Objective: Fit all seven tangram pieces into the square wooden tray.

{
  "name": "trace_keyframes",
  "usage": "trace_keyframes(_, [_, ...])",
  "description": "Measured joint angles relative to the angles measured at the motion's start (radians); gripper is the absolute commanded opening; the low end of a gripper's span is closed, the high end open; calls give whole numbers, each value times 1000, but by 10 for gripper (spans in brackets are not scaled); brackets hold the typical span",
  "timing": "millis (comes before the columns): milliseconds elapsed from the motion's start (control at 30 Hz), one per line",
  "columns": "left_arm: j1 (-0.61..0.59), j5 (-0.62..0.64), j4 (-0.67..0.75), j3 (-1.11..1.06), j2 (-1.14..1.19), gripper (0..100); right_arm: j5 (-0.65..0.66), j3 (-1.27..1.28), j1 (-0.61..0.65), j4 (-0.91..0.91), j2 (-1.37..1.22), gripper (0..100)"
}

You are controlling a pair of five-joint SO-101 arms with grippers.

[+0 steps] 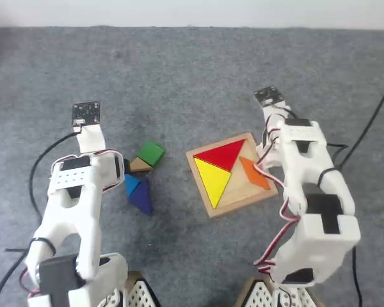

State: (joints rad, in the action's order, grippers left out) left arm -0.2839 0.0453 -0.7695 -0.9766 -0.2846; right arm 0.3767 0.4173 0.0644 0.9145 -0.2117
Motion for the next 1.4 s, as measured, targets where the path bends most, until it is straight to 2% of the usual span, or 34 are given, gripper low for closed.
trace_keyframes(233, [0,0,0,0,0,223,29,117,64,-2,78,437])
trace_keyframes(633, [0,-3,0,0,0,223,34,249,98,2,210,436])
trace_keyframes(800, [0,-3,0,0,0,223,-2,253,120,9,338,435])
trace_keyframes(1133, [0,-3,0,-9,0,223,-83,255,371,61,427,435])
trace_keyframes(1400, [0,-3,0,-9,0,223,-118,255,493,6,390,435])
